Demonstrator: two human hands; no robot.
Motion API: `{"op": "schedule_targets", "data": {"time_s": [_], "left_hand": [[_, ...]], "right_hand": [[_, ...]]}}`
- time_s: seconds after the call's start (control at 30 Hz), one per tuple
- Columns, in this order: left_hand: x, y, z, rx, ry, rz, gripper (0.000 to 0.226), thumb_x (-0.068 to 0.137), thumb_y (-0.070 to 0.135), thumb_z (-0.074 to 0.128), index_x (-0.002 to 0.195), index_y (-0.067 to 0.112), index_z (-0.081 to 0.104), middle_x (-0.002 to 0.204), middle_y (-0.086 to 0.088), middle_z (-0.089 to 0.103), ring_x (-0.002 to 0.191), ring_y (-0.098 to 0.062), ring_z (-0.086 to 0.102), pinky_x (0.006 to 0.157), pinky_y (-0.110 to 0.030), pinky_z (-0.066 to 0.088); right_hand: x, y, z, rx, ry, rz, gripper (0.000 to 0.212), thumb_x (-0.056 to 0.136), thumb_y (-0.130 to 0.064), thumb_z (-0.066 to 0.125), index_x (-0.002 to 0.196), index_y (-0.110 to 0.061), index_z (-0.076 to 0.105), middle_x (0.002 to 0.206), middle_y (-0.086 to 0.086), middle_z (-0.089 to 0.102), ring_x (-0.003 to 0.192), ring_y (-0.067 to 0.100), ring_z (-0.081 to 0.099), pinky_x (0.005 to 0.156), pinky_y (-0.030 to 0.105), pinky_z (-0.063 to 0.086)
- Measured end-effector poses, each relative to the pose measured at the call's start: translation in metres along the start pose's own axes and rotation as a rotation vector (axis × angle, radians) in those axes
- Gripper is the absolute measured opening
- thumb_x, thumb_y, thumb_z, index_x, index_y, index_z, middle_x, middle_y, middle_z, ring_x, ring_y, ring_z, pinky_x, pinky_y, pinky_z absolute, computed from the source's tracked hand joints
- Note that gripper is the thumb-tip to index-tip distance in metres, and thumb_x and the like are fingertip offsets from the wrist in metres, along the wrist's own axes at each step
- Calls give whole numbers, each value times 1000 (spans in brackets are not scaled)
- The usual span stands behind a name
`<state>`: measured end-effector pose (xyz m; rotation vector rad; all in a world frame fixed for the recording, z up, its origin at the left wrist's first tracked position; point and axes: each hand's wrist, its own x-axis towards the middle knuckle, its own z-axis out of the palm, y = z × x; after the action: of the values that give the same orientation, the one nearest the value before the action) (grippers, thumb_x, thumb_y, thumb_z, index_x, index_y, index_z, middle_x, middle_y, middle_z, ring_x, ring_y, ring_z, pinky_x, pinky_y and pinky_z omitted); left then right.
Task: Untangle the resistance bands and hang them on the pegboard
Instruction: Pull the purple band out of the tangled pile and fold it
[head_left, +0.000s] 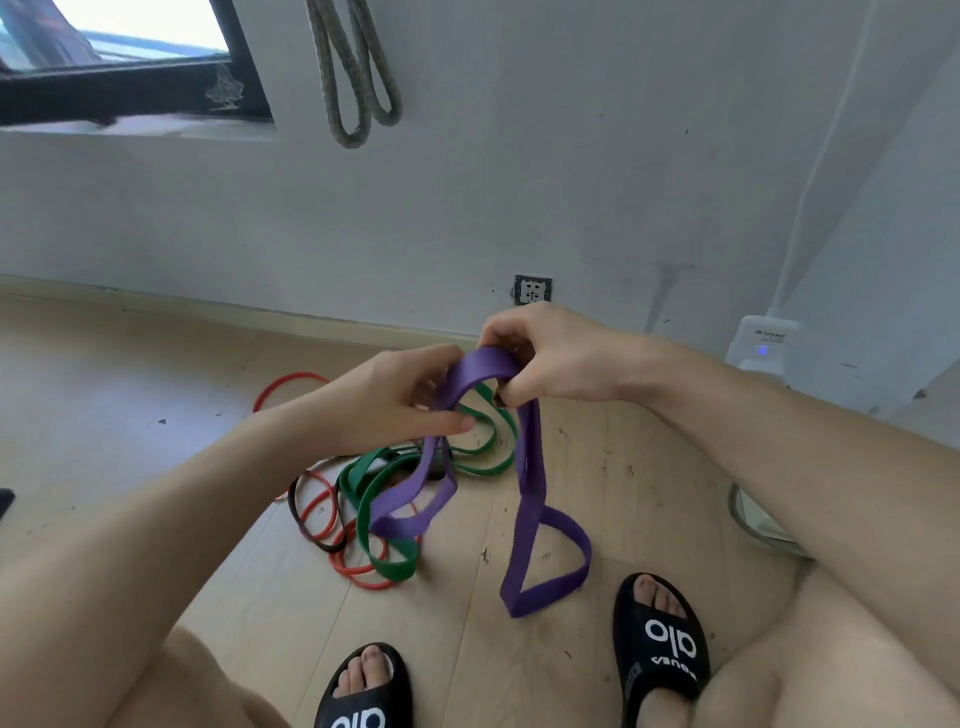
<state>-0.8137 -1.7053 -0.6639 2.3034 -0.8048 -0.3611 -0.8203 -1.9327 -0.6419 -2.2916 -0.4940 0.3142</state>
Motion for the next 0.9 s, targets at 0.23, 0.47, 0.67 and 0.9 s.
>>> {"op": "schedule_targets", "data": {"time_s": [0.23,0.47,0.67,0.9], "left_hand": [[0,10,-12,-232,29,40,10,94,14,72,103,17,69,91,-10,71,86,-29,69,81,-47,56],[-3,9,-18,-381,99,-14,20,82,21,70,100,12,70,85,-2,71,82,-22,70,85,-38,58],[-8,-15,-17,-229,-40,-102,16,89,27,77,102,23,68,89,-9,74,84,-31,72,82,-50,60],[0,-5,-2,-146,-25,-8,20,88,16,79,100,21,64,92,6,73,88,-16,72,90,-46,59]], "right_hand": [[-5,12,-3,-34,-67,67,32,78,-13,81,96,-30,61,93,-1,69,84,15,67,72,29,55],[-8,25,0,-39,-105,158,34,81,-18,83,102,-28,59,99,-3,66,90,14,65,74,28,53],[-11,11,-14,73,28,110,25,79,-15,84,93,-18,64,74,-8,65,62,3,58,57,16,44],[-11,-9,-10,118,-10,27,26,74,-2,77,93,-13,65,89,15,72,69,15,63,63,32,49]]}}
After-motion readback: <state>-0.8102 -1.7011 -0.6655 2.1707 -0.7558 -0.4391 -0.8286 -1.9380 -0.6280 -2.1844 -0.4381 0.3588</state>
